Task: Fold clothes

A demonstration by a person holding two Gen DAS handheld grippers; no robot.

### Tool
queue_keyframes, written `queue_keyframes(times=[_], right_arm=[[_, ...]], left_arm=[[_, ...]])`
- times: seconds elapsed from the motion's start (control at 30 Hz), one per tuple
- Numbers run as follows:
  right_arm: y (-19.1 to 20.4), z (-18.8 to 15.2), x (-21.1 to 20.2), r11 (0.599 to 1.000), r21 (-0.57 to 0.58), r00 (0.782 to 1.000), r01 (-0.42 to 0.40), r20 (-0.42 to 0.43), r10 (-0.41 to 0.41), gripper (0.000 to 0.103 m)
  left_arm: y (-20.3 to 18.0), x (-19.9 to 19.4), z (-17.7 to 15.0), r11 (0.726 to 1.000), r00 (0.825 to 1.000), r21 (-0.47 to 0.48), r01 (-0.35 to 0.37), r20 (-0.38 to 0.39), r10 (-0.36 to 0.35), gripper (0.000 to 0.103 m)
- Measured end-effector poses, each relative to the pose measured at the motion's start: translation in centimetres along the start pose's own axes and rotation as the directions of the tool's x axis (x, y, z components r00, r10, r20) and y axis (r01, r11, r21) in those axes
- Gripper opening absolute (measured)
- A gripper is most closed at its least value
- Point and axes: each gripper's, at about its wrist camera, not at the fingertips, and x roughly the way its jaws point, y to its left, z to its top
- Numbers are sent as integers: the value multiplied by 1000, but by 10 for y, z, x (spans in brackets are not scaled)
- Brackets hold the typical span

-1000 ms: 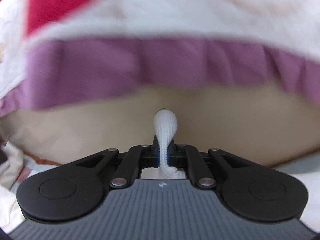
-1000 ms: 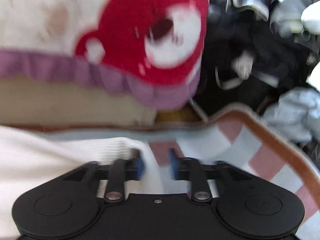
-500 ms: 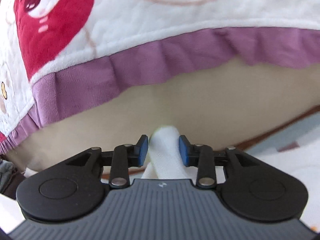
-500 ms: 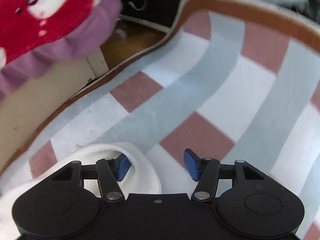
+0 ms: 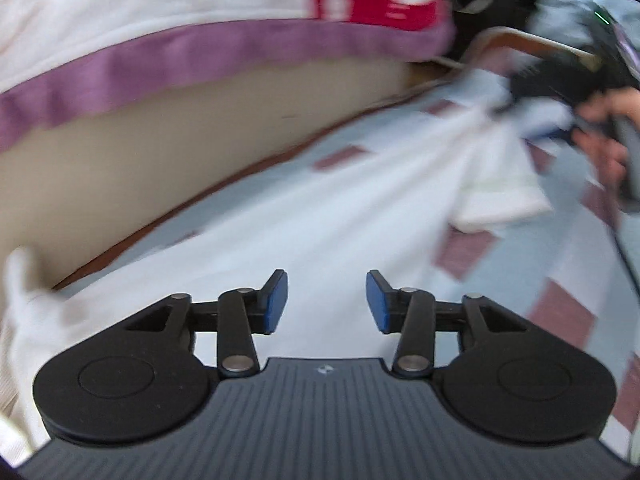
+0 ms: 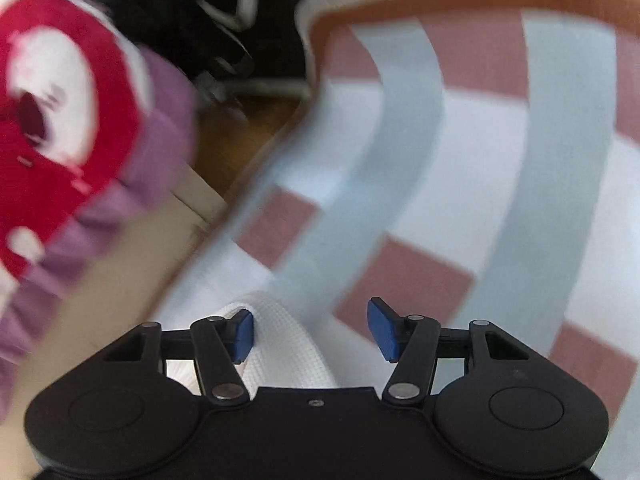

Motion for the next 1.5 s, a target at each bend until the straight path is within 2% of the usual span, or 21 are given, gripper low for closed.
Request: queue_keyframes(times=[0.1,0.13,0.3,0.37,0.43,0.53,0.63,0.73,0.9,1.07,1.13,1.17,1.2,1.27,1.3,1.33,1.37,1.4,1.43,1.47,1.5], right_arm=[[8,-2,5,992,-45,992,119,51,-117,62],[8,-2,6,993,-34,993,109,40,-108,62],[5,4,-21,990,38,974,136,178,-140,62],[-1,10,-24,991,75,990,108,85,-114,63],[-11,10,-30,986,163,999,23,-34,-17,64],[-26,-17,-42,952,295,977,-85,-163,138,66],[-35,-43,-47,926,369,965,-83,-201,167,66],[-41,-50,-37,899,431,960,-77,-213,184,66],[-14,-56,-19,959,283,958,-12,-271,92,67],[15,-50,-4,993,114,971,7,-238,21,70],[26,-48,0,999,-30,974,27,-222,-33,53],[30,-48,0,994,-94,974,46,-215,-66,18],[30,-46,-2,992,-117,977,49,-200,-72,7],[22,-35,-14,988,-142,987,59,-137,-79,6],[21,-29,-26,972,-201,991,122,-36,-131,6],[22,-23,-38,942,-266,978,205,85,-189,6],[23,-18,-50,902,-318,949,293,209,-234,6],[24,-12,-62,853,-356,905,382,332,-267,6],[17,-7,-66,827,-340,865,447,399,-304,8],[6,-3,-65,825,-290,843,485,407,-352,12],[-6,2,-62,835,-226,834,502,384,-397,13]], left_arm=[[-6,16,-1,1000,999,-8,14,-51,-15,49],[-7,16,-4,1000,998,-11,7,-62,-8,49],[2,6,-22,998,995,-44,-35,-93,31,49],[10,17,-14,997,996,-81,-16,-86,9,49],[15,25,-7,994,997,-110,9,-70,-17,49],[10,35,1,995,999,-99,28,-41,-32,49],[4,45,10,996,999,-81,27,-23,-29,50],[6,46,6,995,999,-103,13,-36,-17,50],[12,46,2,993,999,-119,7,-39,-11,50],[13,48,2,992,999,-123,4,-43,-10,50],[13,49,2,993,999,-117,1,-45,-6,50],[13,49,1,994,999,-114,-1,-47,-5,50],[13,49,1,994,999,-111,-2,-50,-3,50],[14,48,-1,994,999,-111,6,-46,-12,51],[14,47,-2,994,999,-111,11,-41,-16,52],[14,46,-3,994,999,-107,15,-44,-20,54],[14,45,-4,995,999,-103,19,-48,-24,54],[15,45,-5,995,998,-98,22,-53,-27,55],[15,44,-6,995,998,-94,26,-57,-31,55],[16,43,-6,996,997,-90,29,-62,-35,55],[16,42,-7,996,997,-85,33,-66,-39,55]])
